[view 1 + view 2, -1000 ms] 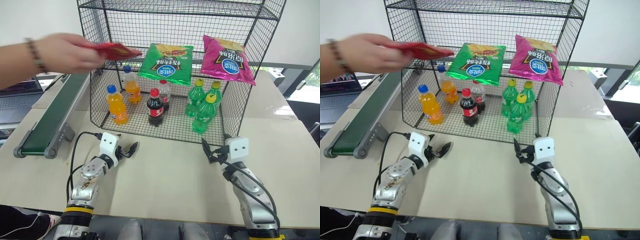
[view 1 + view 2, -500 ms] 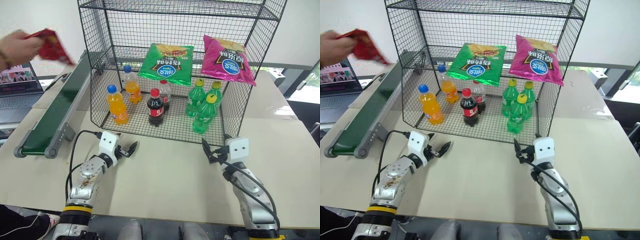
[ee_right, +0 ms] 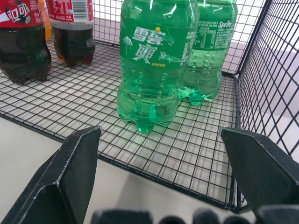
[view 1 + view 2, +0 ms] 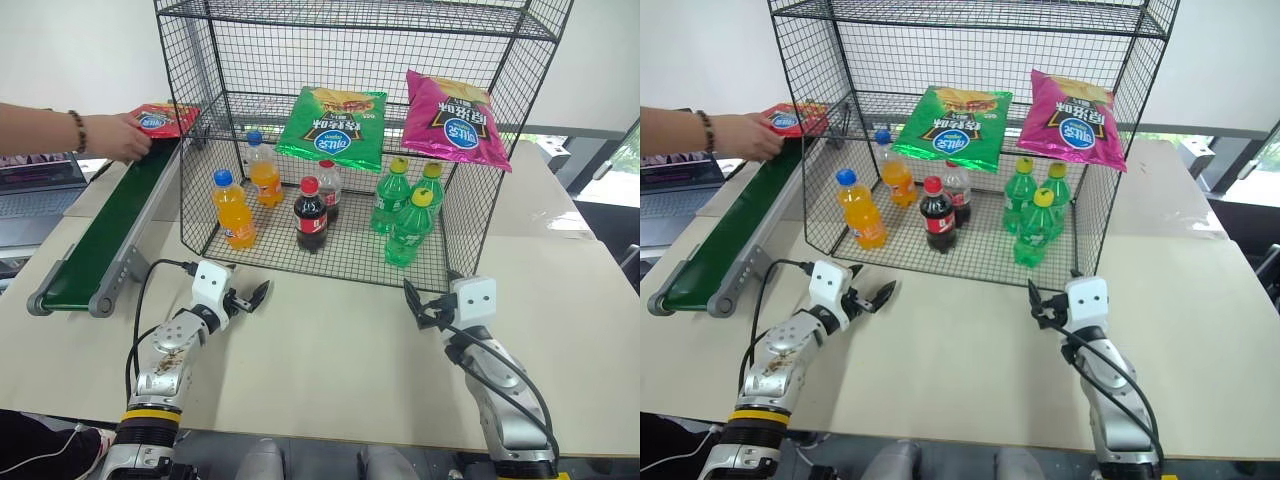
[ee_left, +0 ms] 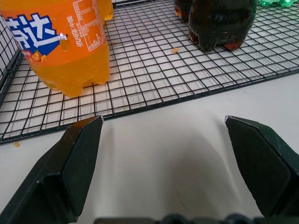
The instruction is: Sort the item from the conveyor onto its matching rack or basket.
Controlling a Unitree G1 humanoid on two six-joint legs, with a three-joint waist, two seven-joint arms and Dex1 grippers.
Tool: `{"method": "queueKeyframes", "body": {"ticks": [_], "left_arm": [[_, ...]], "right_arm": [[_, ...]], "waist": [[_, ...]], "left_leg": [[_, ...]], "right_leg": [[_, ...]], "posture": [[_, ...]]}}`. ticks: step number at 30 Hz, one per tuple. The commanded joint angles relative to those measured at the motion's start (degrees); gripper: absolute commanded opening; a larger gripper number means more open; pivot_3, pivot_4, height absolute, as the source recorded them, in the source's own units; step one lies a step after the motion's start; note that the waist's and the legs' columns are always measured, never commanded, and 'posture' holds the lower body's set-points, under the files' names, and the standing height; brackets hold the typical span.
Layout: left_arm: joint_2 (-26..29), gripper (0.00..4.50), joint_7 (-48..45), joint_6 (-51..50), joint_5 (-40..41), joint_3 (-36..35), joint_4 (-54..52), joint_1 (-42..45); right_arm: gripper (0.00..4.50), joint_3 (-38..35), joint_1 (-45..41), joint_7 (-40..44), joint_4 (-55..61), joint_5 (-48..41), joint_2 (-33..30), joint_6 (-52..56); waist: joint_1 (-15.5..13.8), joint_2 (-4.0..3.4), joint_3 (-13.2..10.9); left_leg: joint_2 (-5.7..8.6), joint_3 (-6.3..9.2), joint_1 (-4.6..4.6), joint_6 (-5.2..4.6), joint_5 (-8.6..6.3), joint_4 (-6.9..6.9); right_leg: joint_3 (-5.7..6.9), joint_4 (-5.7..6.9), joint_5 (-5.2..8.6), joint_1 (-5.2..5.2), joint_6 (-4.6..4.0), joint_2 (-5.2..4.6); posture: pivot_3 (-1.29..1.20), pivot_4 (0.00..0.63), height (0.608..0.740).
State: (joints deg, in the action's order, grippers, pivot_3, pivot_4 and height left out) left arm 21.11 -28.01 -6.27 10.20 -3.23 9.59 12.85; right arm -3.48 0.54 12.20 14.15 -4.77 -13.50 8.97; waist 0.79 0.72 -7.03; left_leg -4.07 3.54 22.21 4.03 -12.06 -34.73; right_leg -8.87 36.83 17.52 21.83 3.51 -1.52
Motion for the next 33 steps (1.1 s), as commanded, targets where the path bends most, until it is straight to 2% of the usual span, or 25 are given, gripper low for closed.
{"method": "queueKeyframes", "body": {"ticks": [1,5,7,12,16,19,24,28,33], "left_arm": [[0.86,4.45,-0.79,0.32,0.94,-1.45,-2.15,-0.52],[1.42,4.45,-1.68,-0.83,2.31,-2.40,-3.52,-0.97],[2.13,4.45,-2.93,-5.89,8.21,-5.63,-9.48,-3.18],[3.03,4.45,0.77,-25.78,33.46,-20.22,-26.69,-11.50],[3.40,4.45,6.31,-34.53,53.74,-33.74,-28.72,-18.58],[2.22,4.45,12.98,-35.38,68.07,-42.06,-29.92,-23.72],[1.05,4.45,21.26,-33.31,84.74,-49.38,-30.38,-30.32],[0.38,4.45,28.30,-28.95,91.23,-52.95,-25.41,-30.77],[1.68,4.45,34.09,-26.35,95.48,-52.24,-23.44,-28.22]], "right_arm": [[4.50,-1.19,-0.41,-0.16,2.58,-0.25,-0.43,-0.66],[4.50,-1.11,-0.95,0.39,2.92,-0.55,-0.75,-0.23],[4.50,-1.06,-1.64,2.45,4.42,-1.76,-2.07,0.73],[4.50,0.41,-4.80,14.25,9.28,-9.25,-8.25,3.81],[4.50,1.65,-11.06,22.62,8.71,-15.60,-12.03,7.17],[4.50,3.86,-16.91,29.10,7.75,-20.56,-12.50,9.09],[4.50,7.92,-23.54,36.51,6.26,-25.41,-11.18,10.95],[4.50,11.42,-27.73,42.30,4.56,-26.15,-10.40,9.92],[4.50,12.68,-30.18,45.48,4.64,-27.79,-9.03,10.36]], "waist": [[0.00,0.00,0.00],[0.03,0.00,0.00],[0.21,-0.01,0.00],[1.27,-0.03,-0.02],[2.05,0.00,-0.06],[2.25,0.12,-0.17],[1.56,0.26,-0.24],[1.33,0.27,-0.26],[0.99,0.31,-0.27]], "left_leg": [[0.00,0.00,0.00,0.00,0.00,0.00],[0.00,0.00,0.00,0.00,0.00,0.00],[0.00,0.00,0.01,0.00,0.00,0.00],[-0.02,-0.01,0.05,-0.14,-0.08,0.01],[-0.05,0.04,-0.10,-0.30,-0.17,-0.01],[-0.05,0.06,-0.26,-0.34,-0.20,-0.03],[-0.04,0.22,-0.26,-0.32,-0.22,-0.07],[-0.03,0.25,-0.35,-0.31,-0.22,-0.05],[-0.03,0.27,-0.33,-0.29,-0.21,-0.06]], "right_leg": [[0.00,0.00,0.00,0.00,0.00,0.00],[0.00,0.00,0.00,0.00,0.00,0.00],[0.00,0.00,0.00,0.02,0.00,0.00],[-0.02,0.04,0.00,0.08,0.00,0.00],[0.00,0.10,0.06,-0.09,0.01,0.00],[0.03,0.07,0.11,-0.24,-0.01,0.01],[0.16,-0.14,0.12,-0.44,-0.02,-0.02],[0.22,-0.13,0.14,-0.49,-0.05,-0.05],[0.25,-0.13,0.16,-0.50,-0.09,-0.05]], "posture": [[0.00,0.150,0.740],[0.00,0.150,0.740],[0.00,0.150,0.740],[0.00,0.150,0.740],[0.00,0.150,0.740],[0.00,0.150,0.740],[0.00,0.150,0.740],[0.00,0.150,0.740],[0.00,0.150,0.740]]}}
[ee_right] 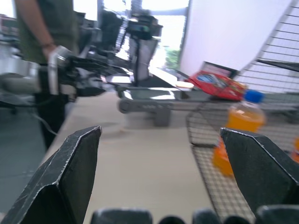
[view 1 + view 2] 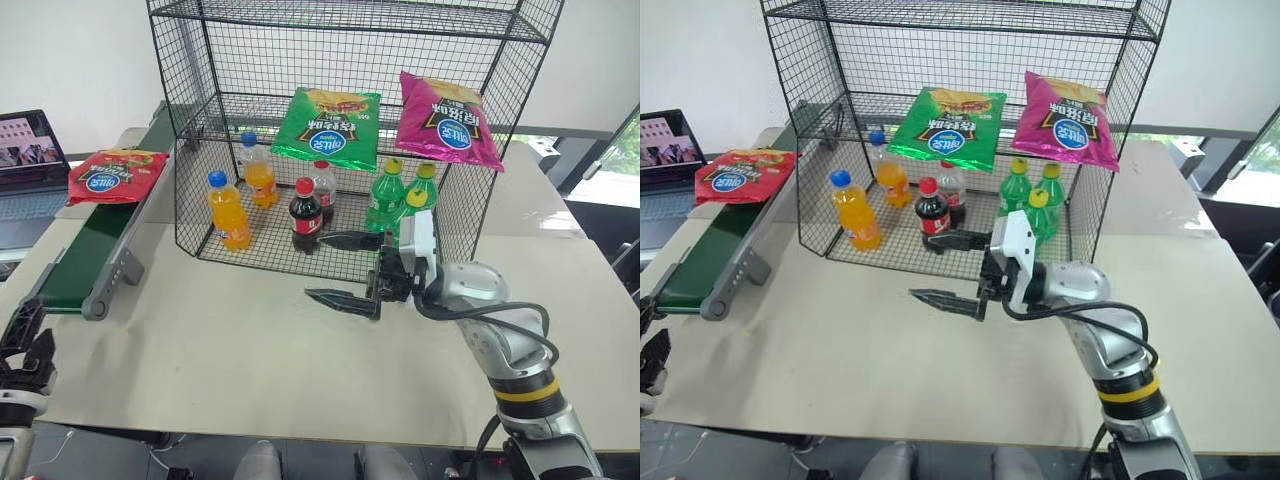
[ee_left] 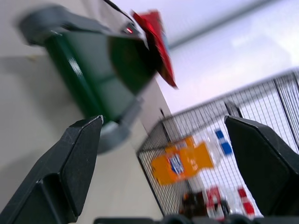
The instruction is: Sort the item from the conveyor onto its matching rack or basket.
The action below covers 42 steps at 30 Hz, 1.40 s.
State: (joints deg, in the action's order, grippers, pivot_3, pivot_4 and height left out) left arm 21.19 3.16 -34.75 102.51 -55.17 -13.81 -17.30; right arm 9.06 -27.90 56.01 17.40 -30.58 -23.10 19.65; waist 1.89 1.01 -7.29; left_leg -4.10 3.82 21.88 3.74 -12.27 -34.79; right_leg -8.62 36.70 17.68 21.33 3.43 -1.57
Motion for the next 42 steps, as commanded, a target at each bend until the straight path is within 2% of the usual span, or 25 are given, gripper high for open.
{"method": "queueKeyframes", "body": {"ticks": [1,16,31,41,42], "left_arm": [[2.02,4.45,3.93,2.50,3.39,-0.05,0.66,2.79],[2.62,4.45,8.41,4.04,4.27,1.56,3.64,5.16],[4.95,4.45,4.30,3.15,3.17,0.72,8.85,5.02],[6.06,4.45,0.66,3.49,0.76,-0.10,10.51,3.94],[6.03,4.21,0.44,3.58,0.61,-0.35,10.61,3.73]], "right_arm": [[4.50,0.35,-2.10,2.06,1.60,-2.13,0.78,-0.22],[4.50,-0.21,-3.51,0.73,3.63,-3.34,0.80,1.76],[4.50,-1.39,-5.39,5.01,5.39,-8.34,-0.14,2.43],[4.50,-0.72,-6.18,7.18,4.01,-6.52,0.35,0.96],[4.50,-0.65,-6.22,7.16,3.89,-6.31,0.44,0.86]], "waist": [[-0.21,0.02,0.01],[-0.15,0.03,0.00],[0.04,0.03,-0.01],[0.24,0.02,-0.02],[0.25,0.01,-0.02]], "left_leg": [[0.00,0.00,0.00,0.01,0.00,0.00],[0.00,0.03,-0.01,0.05,0.00,0.09],[0.00,0.03,0.02,0.08,0.00,0.14],[0.00,0.02,0.04,0.09,0.00,0.21],[0.00,0.02,0.04,0.10,0.00,0.21]], "right_leg": [[0.01,0.00,0.00,0.00,0.00,0.00],[0.04,-0.02,0.02,0.03,-0.04,0.01],[0.05,-0.07,0.04,0.08,-0.05,0.01],[0.05,-0.12,0.05,0.13,-0.06,0.01],[0.05,-0.13,0.05,0.13,-0.06,0.01]], "posture": [[0.00,0.150,0.740],[0.00,0.150,0.740],[0.00,0.150,0.740],[0.00,0.150,0.740],[0.00,0.150,0.740]]}}
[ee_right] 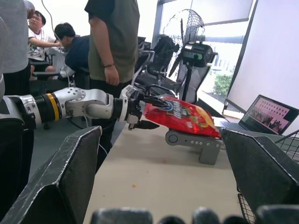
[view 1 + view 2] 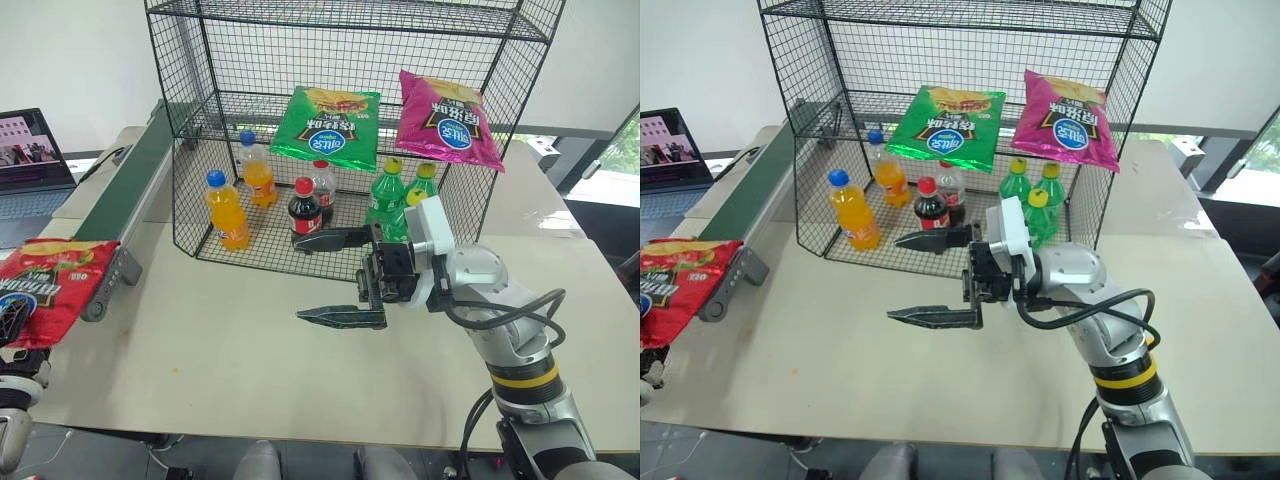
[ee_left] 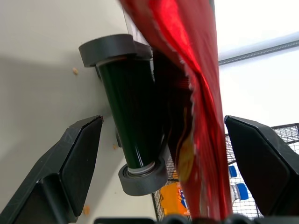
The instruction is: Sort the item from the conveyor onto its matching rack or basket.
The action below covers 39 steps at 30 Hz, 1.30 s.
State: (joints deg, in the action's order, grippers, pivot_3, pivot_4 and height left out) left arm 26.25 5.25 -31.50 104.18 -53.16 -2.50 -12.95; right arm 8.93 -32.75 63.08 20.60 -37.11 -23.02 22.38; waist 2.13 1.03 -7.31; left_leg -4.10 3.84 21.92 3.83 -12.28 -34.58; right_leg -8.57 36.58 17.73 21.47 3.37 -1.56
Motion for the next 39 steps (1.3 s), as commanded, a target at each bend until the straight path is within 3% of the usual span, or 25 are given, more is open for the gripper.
{"method": "queueKeyframes", "body": {"ticks": [1,6,10,11,21,26,34,39], "left_arm": [[0.97,3.93,-2.14,0.28,-1.18,-2.62,-0.69,-0.83],[1.49,2.17,-3.33,-0.38,-1.08,-3.34,-0.45,-1.08],[2.42,0.29,-3.90,-0.75,-1.02,-3.88,-0.10,-0.98],[2.77,0.02,-3.86,-0.91,-0.63,-4.06,-0.66,-1.00],[6.98,0.02,-6.17,-6.83,8.58,-2.04,-18.03,-0.22],[10.78,0.02,-4.11,-7.56,8.82,8.73,-26.00,14.65],[10.01,0.02,0.30,-6.05,8.42,25.45,-16.37,44.07],[4.05,0.02,-4.91,-3.52,-1.77,31.62,1.12,59.28]], "right_arm": [[4.50,-0.48,-1.39,0.06,0.61,0.31,0.42,-1.92],[4.50,-0.28,-1.58,-0.07,0.03,0.77,0.79,-2.24],[4.50,-0.31,-1.45,-0.35,-0.01,1.08,1.31,-2.40],[4.50,-0.37,-1.33,-0.47,0.11,1.13,1.32,-2.37],[4.50,-3.05,0.08,-5.78,2.69,0.76,0.02,-0.06],[4.50,-5.62,0.56,-12.05,4.74,1.40,-0.48,0.63],[4.50,-7.82,-0.70,-21.75,8.34,4.44,0.97,-1.18],[4.50,-8.31,-0.29,-26.08,10.32,6.66,1.32,-1.20]], "waist": [[0.03,0.00,0.00],[0.03,0.01,-0.01],[0.07,0.01,-0.01],[0.08,0.01,-0.01],[-0.02,0.21,-0.15],[-1.06,0.24,-0.16],[-1.00,0.20,-0.18],[-1.36,0.14,-0.21]], "left_leg": [[0.00,0.00,0.00,0.00,0.00,0.01],[0.00,0.00,0.00,0.03,0.02,0.06],[0.00,0.00,0.01,0.06,0.03,0.12],[0.00,0.00,0.01,0.07,0.04,0.15],[0.00,0.00,0.15,0.26,0.15,0.37],[0.00,0.00,0.15,0.41,0.25,0.39],[0.01,0.00,0.27,0.41,0.28,0.39],[0.03,0.01,0.23,0.37,0.30,0.40]], "right_leg": [[0.00,0.00,0.00,0.00,0.00,0.00],[0.00,-0.03,0.00,0.02,-0.01,0.00],[0.00,-0.03,0.01,0.07,-0.01,-0.01],[0.00,-0.04,0.01,0.08,-0.01,0.00],[-0.01,-0.06,-0.01,0.45,-0.04,-0.03],[0.00,0.00,-0.02,0.53,-0.04,-0.02],[-0.06,0.06,-0.07,0.50,-0.05,0.03],[-0.02,0.15,-0.08,0.54,-0.06,0.05]], "posture": [[0.00,0.150,0.740],[0.00,0.150,0.740],[0.00,0.150,0.740],[0.00,0.150,0.740],[0.00,0.150,0.740],[0.00,0.150,0.740],[0.00,0.150,0.740],[0.00,0.150,0.740]]}}
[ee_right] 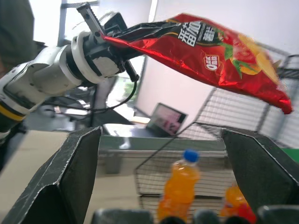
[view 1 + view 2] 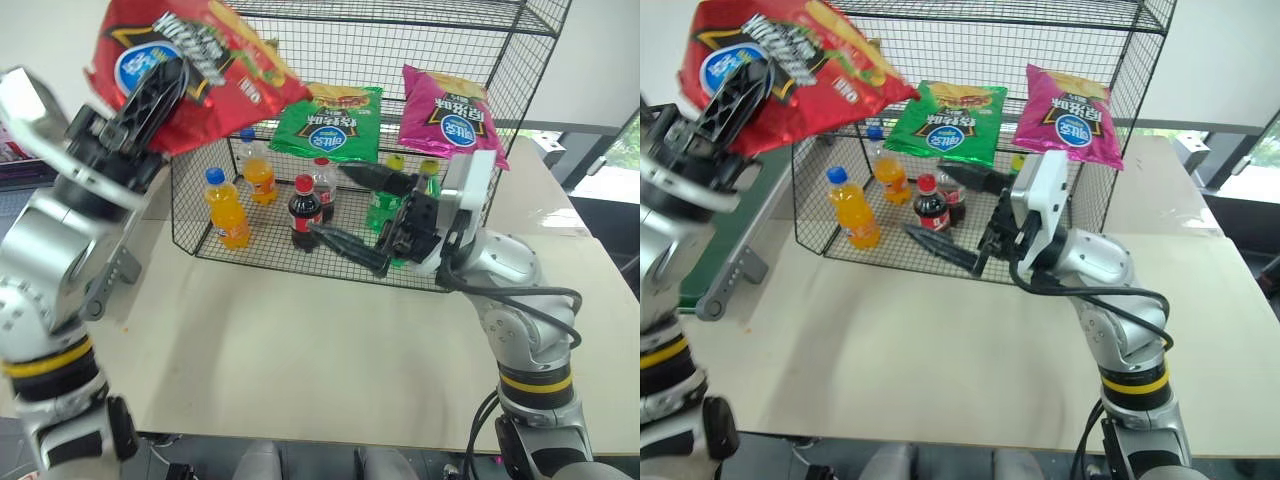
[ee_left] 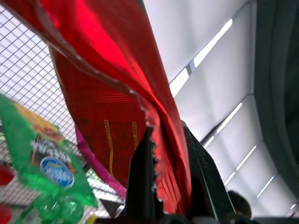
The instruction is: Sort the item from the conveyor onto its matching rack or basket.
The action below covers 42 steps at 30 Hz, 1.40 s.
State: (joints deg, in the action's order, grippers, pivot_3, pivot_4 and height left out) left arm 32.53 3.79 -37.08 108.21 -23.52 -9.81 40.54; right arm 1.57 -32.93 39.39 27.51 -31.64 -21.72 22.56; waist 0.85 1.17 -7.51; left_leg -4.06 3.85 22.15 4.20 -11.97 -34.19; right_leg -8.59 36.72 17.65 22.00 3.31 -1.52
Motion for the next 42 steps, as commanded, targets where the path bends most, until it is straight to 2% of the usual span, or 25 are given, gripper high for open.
{"method": "queueKeyframes", "body": {"ticks": [1,5,9,20,29,33,42], "left_arm": [[-3.75,0.02,-3.53,2.72,-7.44,2.31,12.10,7.61],[-8.60,0.02,-3.90,4.09,-11.77,0.57,21.99,9.83],[-11.46,0.02,-2.16,3.62,-13.58,-1.21,26.04,11.41],[-18.76,0.02,-2.16,-1.07,-10.69,-2.71,22.32,14.87],[-22.15,0.02,-8.94,-0.88,-9.31,-5.31,25.39,21.44],[-24.22,0.02,-5.78,0.52,-10.08,-7.17,25.81,17.92],[-26.19,0.02,5.55,4.09,-8.39,-10.30,18.04,9.88]], "right_arm": [[4.50,-1.04,0.34,-3.20,4.23,1.37,-0.11,-0.99],[4.50,-1.83,1.89,-6.20,6.70,2.10,-0.66,0.15],[4.50,-1.66,2.43,-7.69,7.74,2.17,-1.03,0.44],[4.50,-1.34,2.55,-8.99,8.40,2.01,-2.18,0.70],[4.50,-0.89,2.28,-9.01,7.98,1.74,-1.97,0.53],[4.50,-0.76,2.11,-9.12,7.88,1.87,-1.89,0.46],[4.50,-1.02,2.35,-9.64,8.24,1.68,-2.18,0.72]], "waist": [[-0.13,0.00,0.00],[-0.13,0.00,0.00],[0.18,0.01,0.00],[-0.22,0.02,-0.01],[-0.14,0.03,-0.02],[-0.14,0.03,-0.02],[-0.17,0.03,-0.02]], "left_leg": [[0.01,0.00,0.00,0.00,0.01,0.00],[0.05,0.00,0.01,0.00,0.01,-0.01],[0.04,0.02,0.08,0.00,0.03,-0.01],[0.06,0.06,0.13,0.00,0.04,-0.10],[0.07,0.06,0.11,-0.01,0.04,-0.09],[0.08,0.06,0.10,0.00,0.05,-0.10],[0.07,0.12,0.12,0.00,0.07,-0.12]], "right_leg": [[0.00,-0.01,0.00,-0.01,0.00,-0.01],[-0.01,-0.04,0.00,-0.03,0.01,-0.03],[-0.01,-0.01,0.00,0.05,0.01,-0.02],[0.00,-0.02,-0.03,-0.02,0.06,-0.03],[-0.01,-0.02,-0.02,-0.02,0.07,-0.02],[0.00,-0.05,-0.02,-0.07,0.07,-0.03],[-0.01,-0.02,-0.03,-0.06,0.07,-0.02]], "posture": [[0.00,0.150,0.740],[0.00,0.150,0.740],[0.00,0.150,0.740],[0.00,0.150,0.740],[0.00,0.150,0.740],[0.00,0.150,0.740],[0.00,0.150,0.740]]}}
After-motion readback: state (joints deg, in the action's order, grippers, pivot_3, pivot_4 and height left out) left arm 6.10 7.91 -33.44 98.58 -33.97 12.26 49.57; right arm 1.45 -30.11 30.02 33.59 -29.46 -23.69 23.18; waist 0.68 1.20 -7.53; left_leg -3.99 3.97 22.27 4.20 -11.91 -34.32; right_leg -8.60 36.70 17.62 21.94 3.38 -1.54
